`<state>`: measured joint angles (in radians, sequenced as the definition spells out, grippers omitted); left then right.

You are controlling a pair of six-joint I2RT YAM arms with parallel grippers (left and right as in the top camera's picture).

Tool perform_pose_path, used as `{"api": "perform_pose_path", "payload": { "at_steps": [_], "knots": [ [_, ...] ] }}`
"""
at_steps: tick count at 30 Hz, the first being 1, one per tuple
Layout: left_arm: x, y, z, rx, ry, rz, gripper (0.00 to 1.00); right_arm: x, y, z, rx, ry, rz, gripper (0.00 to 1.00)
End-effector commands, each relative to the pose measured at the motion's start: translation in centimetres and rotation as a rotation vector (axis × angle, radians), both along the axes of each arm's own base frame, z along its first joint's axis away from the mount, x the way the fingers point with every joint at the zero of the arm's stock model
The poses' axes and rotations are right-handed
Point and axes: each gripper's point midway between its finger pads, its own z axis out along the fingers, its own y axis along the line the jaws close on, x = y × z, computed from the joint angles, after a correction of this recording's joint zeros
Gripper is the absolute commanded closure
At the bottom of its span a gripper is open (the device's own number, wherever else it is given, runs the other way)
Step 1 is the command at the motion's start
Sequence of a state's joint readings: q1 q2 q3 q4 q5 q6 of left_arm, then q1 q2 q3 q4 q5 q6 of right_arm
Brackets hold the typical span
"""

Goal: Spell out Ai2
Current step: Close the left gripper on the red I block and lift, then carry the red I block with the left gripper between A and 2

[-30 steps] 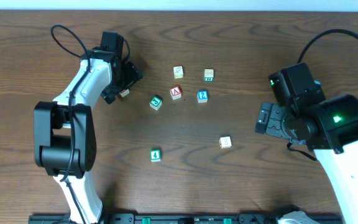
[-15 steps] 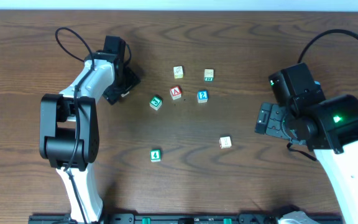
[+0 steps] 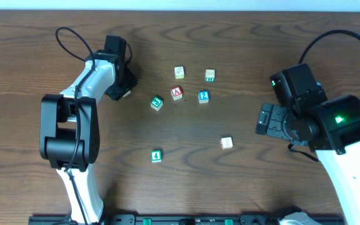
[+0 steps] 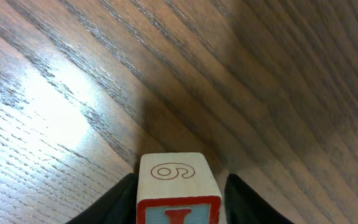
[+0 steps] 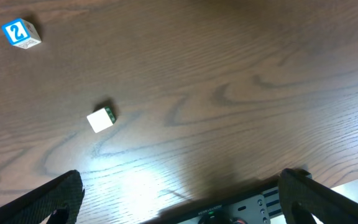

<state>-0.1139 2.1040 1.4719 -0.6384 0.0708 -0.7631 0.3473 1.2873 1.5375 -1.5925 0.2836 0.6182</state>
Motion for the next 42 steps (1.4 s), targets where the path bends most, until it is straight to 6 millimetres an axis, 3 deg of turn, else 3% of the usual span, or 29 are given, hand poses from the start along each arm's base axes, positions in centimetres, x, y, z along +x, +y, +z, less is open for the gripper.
{"api": "perform_pose_path", "payload": {
  "at_steps": [1,4,15,24,31,42],
  "knots": [
    [0.4,0.4,-0.3,0.018,0.0,0.011,0.57,-0.1,0.1,0.0,0.004,-0.003,-0.004,0.01],
    [0.3,0.4,-0.3,0.019,0.004,0.01,0.67,-0.1,0.1,0.0,0.004,-0.002,-0.004,0.01],
    [-0.4,-0.4,0.4,-0.001,0.017,-0.115,0.68,-0.1,0.1,0.0,0.004,-0.004,-0.005,0.01],
    [-1.2,-1.3,4.4,0.026,-0.03,-0.288,0.67,-0.1,0.1,0.0,0.005,-0.004,-0.005,0.01],
    [-1.9,-6.0,9.0,0.066,-0.141,-0.492,0.66,-0.1,0.1,0.0,0.004,-0.003,-0.005,0.01],
    [-3.2,-13.8,12.6,0.115,-0.212,-0.693,0.67,-0.5,0.0,-0.1,-0.002,0.012,-0.005,0.01]
  ]
}}
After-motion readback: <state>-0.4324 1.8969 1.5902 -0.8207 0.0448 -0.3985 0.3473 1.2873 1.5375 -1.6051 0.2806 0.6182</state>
